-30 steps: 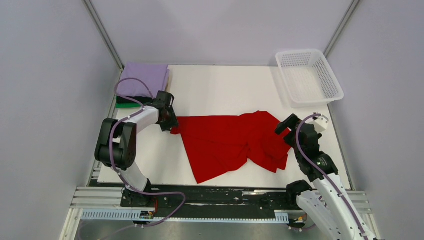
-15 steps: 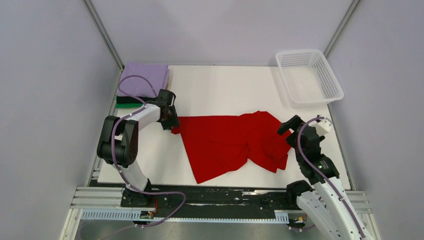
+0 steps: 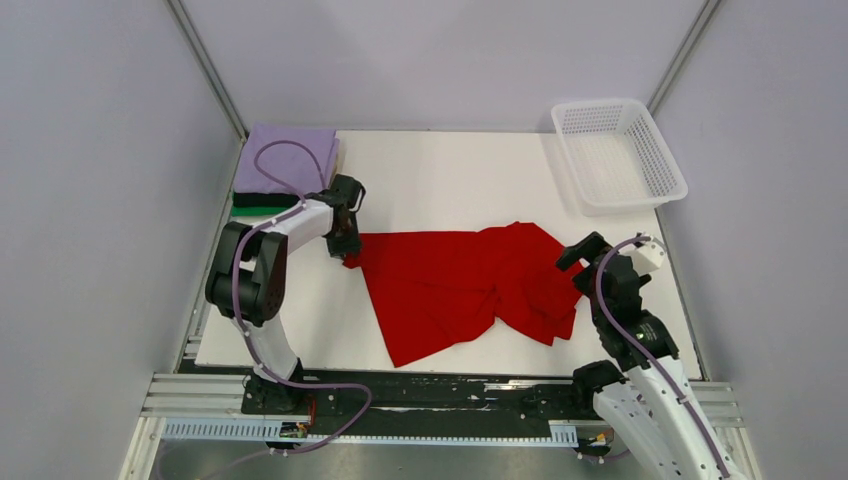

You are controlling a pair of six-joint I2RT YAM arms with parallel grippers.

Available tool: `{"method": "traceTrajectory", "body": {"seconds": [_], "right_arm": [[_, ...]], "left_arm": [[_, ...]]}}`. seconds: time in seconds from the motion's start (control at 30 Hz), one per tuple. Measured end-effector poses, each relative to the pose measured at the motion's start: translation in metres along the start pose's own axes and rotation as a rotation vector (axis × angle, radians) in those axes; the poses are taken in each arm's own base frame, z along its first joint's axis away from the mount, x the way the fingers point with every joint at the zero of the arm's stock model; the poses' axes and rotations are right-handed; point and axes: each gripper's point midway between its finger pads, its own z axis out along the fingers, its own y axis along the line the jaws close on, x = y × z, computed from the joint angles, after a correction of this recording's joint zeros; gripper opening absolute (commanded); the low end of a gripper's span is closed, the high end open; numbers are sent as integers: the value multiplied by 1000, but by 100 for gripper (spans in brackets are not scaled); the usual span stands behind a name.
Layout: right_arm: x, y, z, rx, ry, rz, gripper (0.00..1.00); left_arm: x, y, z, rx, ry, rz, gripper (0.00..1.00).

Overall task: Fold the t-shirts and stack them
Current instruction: Flatten out the tshirt

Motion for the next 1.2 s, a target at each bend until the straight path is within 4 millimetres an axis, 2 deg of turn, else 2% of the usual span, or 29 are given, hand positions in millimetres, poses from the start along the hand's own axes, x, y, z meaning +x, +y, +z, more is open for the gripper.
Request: {"method": "traceTrajectory", "body": {"seconds": [0.23,0.3,0.43,0.53,0.83,0.93,1.0,1.2], "right_arm": [[-3,1,-2,-8,-15,13,100],[-5,1,-3,-10,-21,17,100],[-8,1,-6,-19,-37,27,100],[-9,0,-7,-21,-42,31,100],[-2,-4,-2,0,-24,17,100],[5,-6,3,20,6,-7,100],[12,-7,7,36,35,-28,100],[31,-14,12,96,134,-78,100]], "left_arm": [[0,-2,0,-18,15,34,36],[0,-3,0,-31,26,53,31],[0,-8,0,-52,41,85,19],[0,-11,0,-59,46,102,0],[5,-7,-4,-63,42,108,0],[17,2,-14,-78,55,107,0],[19,7,-28,-75,38,100,0],[-3,5,-75,-8,-102,59,0]]}}
